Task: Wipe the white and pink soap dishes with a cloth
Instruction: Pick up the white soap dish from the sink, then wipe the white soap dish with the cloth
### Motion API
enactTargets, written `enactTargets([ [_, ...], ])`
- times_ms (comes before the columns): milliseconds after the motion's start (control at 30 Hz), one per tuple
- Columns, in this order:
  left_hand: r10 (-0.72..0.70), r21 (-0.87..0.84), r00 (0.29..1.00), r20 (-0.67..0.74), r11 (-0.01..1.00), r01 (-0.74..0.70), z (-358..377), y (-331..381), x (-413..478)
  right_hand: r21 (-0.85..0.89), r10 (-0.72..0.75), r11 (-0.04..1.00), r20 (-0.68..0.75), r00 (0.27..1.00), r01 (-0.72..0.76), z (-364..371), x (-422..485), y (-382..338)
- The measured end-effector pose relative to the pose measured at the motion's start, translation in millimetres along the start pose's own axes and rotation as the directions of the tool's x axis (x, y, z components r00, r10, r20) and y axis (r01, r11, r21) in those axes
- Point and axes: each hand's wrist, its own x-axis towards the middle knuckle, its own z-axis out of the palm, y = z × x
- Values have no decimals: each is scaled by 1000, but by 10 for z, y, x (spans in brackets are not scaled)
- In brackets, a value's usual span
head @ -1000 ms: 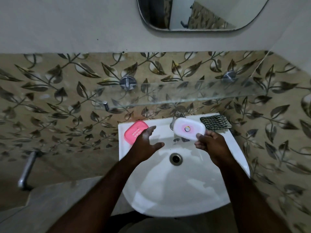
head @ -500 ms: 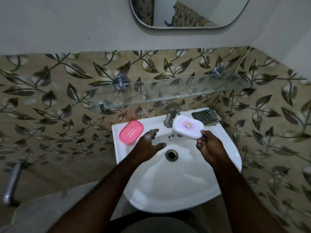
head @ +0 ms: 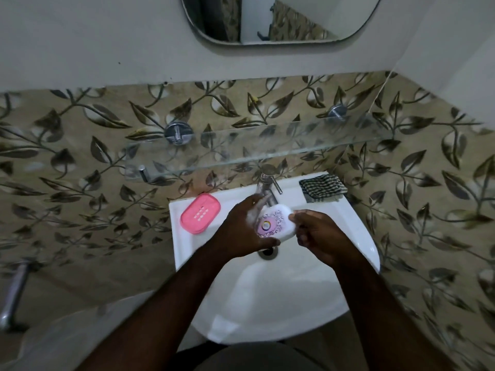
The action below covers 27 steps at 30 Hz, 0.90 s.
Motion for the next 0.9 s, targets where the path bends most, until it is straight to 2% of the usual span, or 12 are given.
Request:
enactTargets([
  [167, -165, -26, 986, 3, 986, 165, 164, 96, 80, -6, -36, 999, 137, 990, 37, -30, 82, -112],
  [233, -322, -351, 947, 21, 884, 309, 139, 135, 126, -31, -36, 999, 66, 997, 38, -144, 184, -115],
  [267, -424, -629, 903, 68, 685, 368, 100, 177, 150, -73, -46, 996, -3, 999, 45, -217, 235, -103],
  [300, -488, -839, 861, 143, 401, 367, 72, 207, 179, -152, -68, 987, -66, 996, 57, -309, 291, -84],
  [333, -502, -941, 837, 217, 121, 316, 50, 217, 196, -272, -93, 960, -93, 991, 64, -415, 343, -55],
  [367, -482, -962, 837, 261, -61, 265, 30, 212, 214, -408, -92, 911, -74, 993, 54, -519, 393, -22],
  [400, -471, -961, 838, 276, -151, 232, 21, 215, 238, -520, -57, 853, -35, 998, 31, -609, 440, 9],
  [467, -449, -956, 850, 277, -213, 199, 37, 199, 272, -621, 0, 783, -34, 999, -22, -756, 582, 70],
  [567, -472, -966, 850, 234, -213, 147, 123, 181, 311, -750, -199, 660, -107, 974, 52, -880, 848, 21],
  [700, -514, -978, 838, 182, -184, 100, 196, 210, 359, -873, -369, 466, -45, 928, 142, -1047, 1230, -173],
  [833, -606, -987, 781, 151, -132, 89, 190, 298, 413, -898, -432, 410, -38, 901, 159, -1177, 1394, -174],
  [900, -650, -992, 750, 123, -89, 86, 187, 327, 422, -919, -352, 385, -64, 934, 82, -1201, 1464, -210],
])
